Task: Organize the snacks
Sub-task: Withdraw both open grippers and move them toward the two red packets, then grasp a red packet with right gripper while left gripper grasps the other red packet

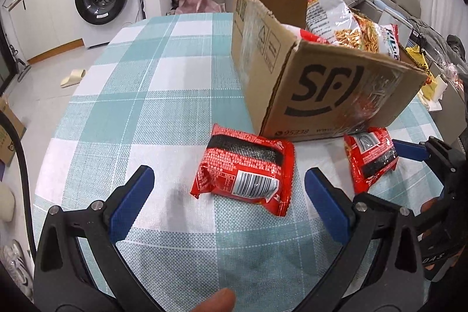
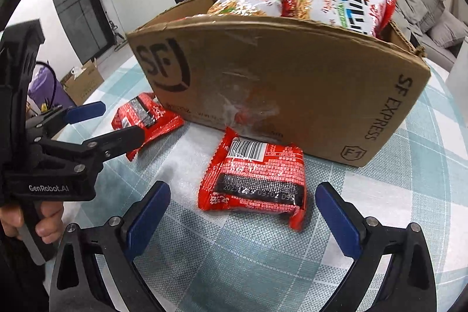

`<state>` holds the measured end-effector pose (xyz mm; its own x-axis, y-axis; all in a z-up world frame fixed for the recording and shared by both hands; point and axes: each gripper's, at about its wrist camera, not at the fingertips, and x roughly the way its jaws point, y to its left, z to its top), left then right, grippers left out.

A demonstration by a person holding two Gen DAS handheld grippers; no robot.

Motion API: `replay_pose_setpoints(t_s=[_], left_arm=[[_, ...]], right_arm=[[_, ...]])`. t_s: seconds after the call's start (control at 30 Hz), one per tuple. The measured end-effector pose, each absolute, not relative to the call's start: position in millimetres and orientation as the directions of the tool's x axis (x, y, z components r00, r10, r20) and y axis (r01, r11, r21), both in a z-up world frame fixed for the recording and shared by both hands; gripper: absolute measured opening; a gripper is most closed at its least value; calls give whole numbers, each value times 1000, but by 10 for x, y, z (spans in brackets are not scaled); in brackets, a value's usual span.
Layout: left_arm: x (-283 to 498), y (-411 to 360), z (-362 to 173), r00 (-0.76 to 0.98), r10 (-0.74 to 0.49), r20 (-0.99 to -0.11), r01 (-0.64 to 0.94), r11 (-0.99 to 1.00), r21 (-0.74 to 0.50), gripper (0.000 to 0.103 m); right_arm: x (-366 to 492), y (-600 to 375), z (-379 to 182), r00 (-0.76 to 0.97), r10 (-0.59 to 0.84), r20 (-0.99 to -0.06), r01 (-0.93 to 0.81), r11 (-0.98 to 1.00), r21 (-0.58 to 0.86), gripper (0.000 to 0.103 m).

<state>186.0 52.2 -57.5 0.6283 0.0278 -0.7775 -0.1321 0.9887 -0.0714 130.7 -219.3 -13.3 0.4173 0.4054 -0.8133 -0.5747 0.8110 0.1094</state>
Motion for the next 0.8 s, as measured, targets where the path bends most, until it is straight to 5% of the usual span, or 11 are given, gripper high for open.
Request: replay_pose_setpoints(t_s=[0.57, 0.8], left_arm=[[1893, 545, -652, 614, 14, -789, -131, 988, -84, 102], [1899, 577, -656, 619, 14, -785, -136, 987, -90, 102]], right_arm=[[1328, -2327, -70, 400, 440, -804, -589, 796, 143, 51], [1253, -2316, 8, 391, 468, -793, -618, 771, 150, 47]])
